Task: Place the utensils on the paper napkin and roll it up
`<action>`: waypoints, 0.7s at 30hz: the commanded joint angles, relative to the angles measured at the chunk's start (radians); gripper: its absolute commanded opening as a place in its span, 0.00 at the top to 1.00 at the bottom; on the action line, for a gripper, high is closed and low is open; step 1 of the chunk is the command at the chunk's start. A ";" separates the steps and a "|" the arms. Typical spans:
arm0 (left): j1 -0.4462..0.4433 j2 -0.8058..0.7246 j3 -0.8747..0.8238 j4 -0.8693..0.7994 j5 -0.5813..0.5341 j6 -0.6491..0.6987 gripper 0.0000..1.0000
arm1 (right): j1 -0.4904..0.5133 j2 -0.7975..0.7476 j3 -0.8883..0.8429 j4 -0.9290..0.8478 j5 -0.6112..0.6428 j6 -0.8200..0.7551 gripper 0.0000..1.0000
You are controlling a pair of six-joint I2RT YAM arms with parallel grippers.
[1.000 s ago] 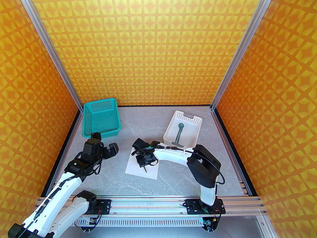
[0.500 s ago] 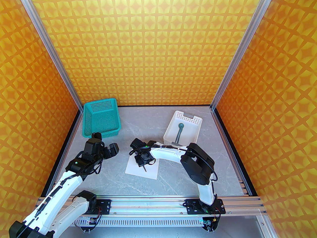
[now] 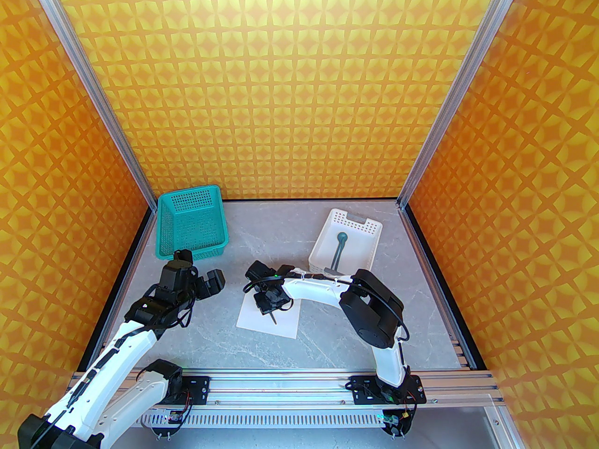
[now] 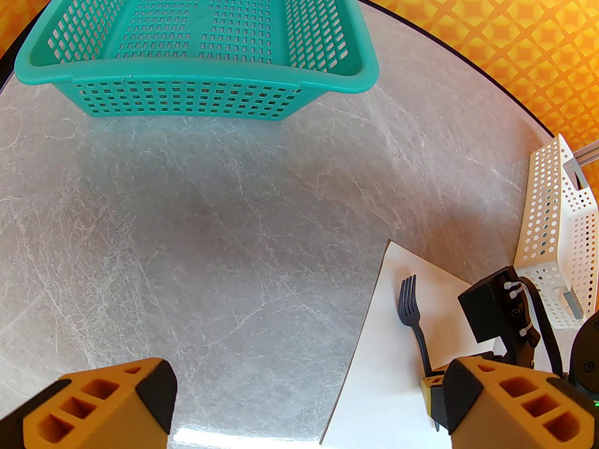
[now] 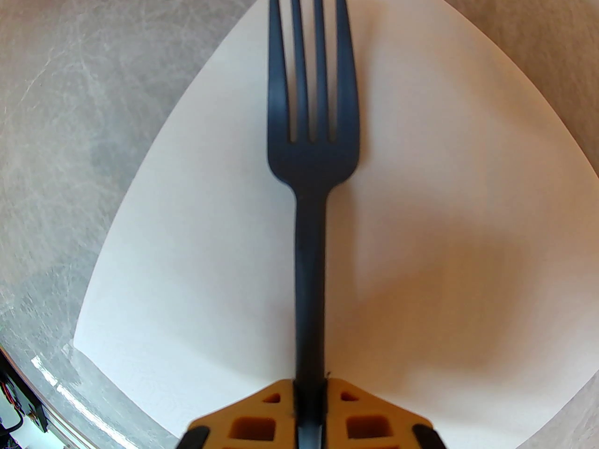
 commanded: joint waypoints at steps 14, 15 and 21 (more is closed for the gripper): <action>0.005 0.006 0.031 -0.021 0.009 0.002 0.01 | 0.000 0.046 0.003 -0.024 0.002 0.002 0.86; 0.005 0.006 0.031 -0.021 0.009 0.002 0.01 | 0.001 0.046 0.002 -0.024 0.000 0.002 0.86; 0.005 0.006 0.030 -0.022 0.008 0.002 0.01 | 0.001 0.049 0.000 -0.032 -0.005 0.003 0.84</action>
